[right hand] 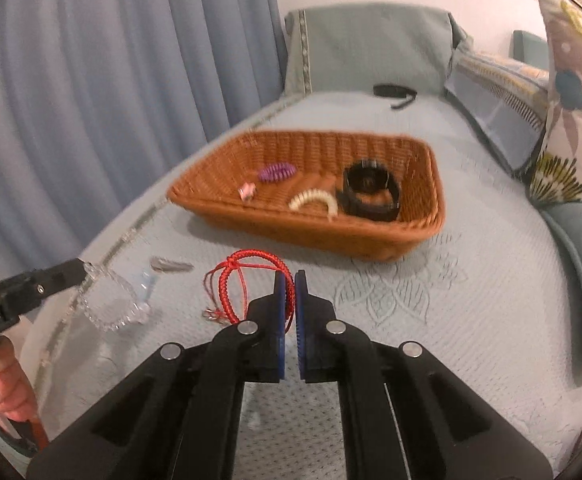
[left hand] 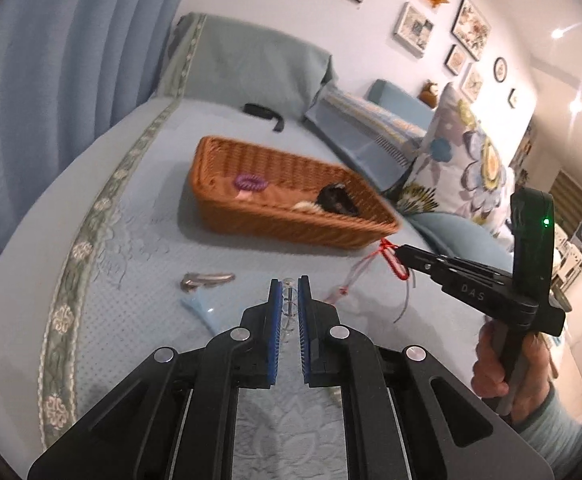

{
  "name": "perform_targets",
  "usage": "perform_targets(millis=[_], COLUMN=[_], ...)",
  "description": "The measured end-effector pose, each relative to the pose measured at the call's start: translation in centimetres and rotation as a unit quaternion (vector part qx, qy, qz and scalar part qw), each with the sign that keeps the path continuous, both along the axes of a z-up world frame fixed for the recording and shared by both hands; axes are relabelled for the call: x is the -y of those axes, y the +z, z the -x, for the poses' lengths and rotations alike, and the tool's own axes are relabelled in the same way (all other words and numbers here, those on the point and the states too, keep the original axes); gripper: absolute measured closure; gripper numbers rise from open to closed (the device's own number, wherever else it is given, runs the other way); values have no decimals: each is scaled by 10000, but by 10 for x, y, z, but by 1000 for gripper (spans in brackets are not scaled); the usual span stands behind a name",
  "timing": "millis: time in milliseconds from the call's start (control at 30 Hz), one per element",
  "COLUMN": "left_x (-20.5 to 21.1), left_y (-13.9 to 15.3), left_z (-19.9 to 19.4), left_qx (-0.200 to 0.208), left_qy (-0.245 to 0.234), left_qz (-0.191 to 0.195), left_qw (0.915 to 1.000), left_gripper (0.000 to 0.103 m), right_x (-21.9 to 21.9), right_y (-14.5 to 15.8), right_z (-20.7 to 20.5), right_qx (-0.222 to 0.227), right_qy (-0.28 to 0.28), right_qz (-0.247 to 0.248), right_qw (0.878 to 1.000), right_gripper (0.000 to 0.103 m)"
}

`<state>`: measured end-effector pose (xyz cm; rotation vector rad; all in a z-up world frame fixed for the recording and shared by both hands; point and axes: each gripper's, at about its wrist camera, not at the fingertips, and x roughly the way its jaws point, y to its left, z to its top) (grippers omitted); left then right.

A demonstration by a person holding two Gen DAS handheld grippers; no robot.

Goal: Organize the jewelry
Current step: 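Grasp the red string bracelet with right tool while left tool grasps clear bead bracelet, then carry both bracelets into the wicker basket and release them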

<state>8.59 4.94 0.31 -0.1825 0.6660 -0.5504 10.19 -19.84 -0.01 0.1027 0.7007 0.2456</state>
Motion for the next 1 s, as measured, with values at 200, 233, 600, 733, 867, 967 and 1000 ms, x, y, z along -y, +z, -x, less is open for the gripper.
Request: perform_targets(millis=[200,233,600,733,867,967,1000], left_x=[4,6,54,82,95,98,98], left_y=[24,31,87,83,61,44,39], left_z=[5,5,-50,-92,-128,-150,-156], left_qx=[239,304,841,918,712,461,382], left_qy=[-176,-190,-263,-156,-92,46,85], left_qz=[214,221,-24,-307,-401,-484,-465], left_qw=[9993,9991,9961,9952,9966,9978,9982], left_gripper=[97,97,97,97,97,97,97], right_x=[1,2,20,26,25,23,23], right_y=[29,34,84,71,47,21,16], right_z=[13,14,-41,-87,-119,-142,-147], right_qx=[389,430,604,194,-73,-495,-606], right_qy=[-74,-73,-315,-467,-640,-667,-687], right_qz=[-85,-108,-294,-321,-91,-15,-24], right_qw=[9992,9990,9972,9982,9979,9965,9958], right_gripper=[100,100,100,100,100,100,100])
